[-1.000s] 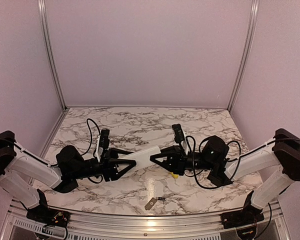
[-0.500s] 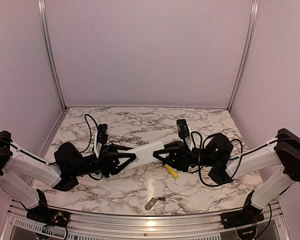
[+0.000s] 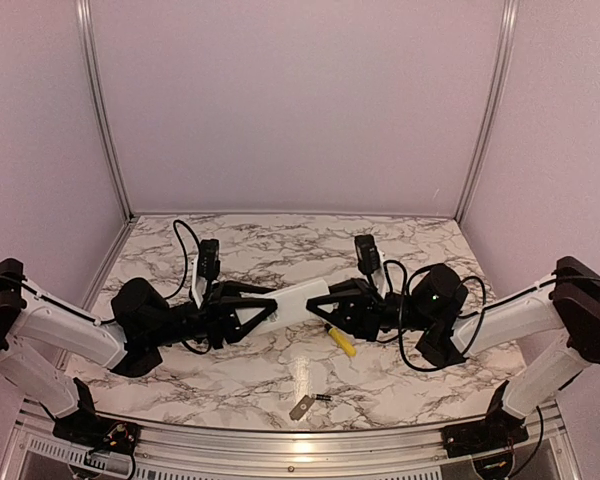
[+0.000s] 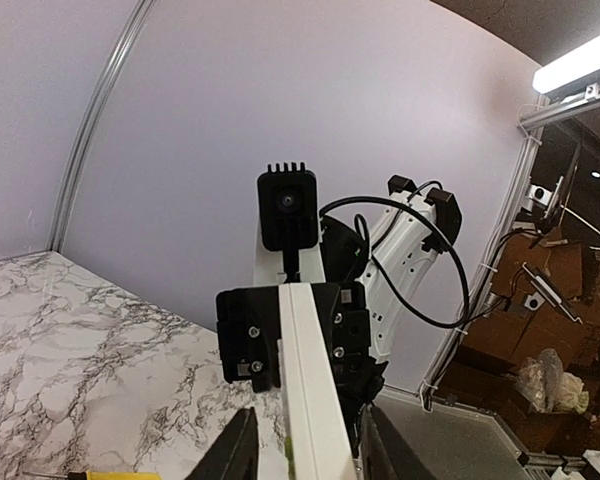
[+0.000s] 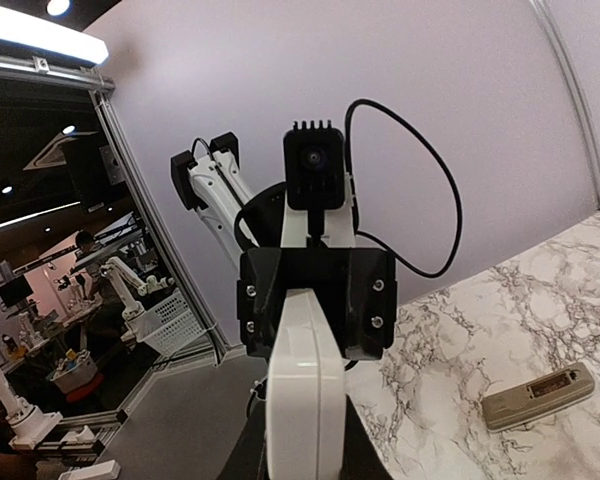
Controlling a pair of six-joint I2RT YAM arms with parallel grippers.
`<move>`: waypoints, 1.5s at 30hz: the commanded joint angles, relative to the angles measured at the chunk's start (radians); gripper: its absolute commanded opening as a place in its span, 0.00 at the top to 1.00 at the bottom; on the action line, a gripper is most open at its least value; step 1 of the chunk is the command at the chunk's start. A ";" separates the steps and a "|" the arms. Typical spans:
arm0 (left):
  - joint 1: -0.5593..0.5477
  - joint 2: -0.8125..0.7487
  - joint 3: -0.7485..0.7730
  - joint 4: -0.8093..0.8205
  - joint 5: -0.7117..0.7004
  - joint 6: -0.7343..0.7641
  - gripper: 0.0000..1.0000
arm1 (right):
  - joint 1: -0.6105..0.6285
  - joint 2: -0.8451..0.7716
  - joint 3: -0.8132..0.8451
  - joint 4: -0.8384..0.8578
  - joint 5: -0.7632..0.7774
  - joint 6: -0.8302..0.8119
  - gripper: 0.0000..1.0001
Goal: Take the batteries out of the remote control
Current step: Pass from the right arm to the left, then remove the battery cover from the remote control.
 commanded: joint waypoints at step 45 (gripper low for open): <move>0.005 -0.044 0.007 -0.129 -0.136 -0.028 1.00 | 0.042 -0.364 0.209 -1.132 0.506 -0.244 0.14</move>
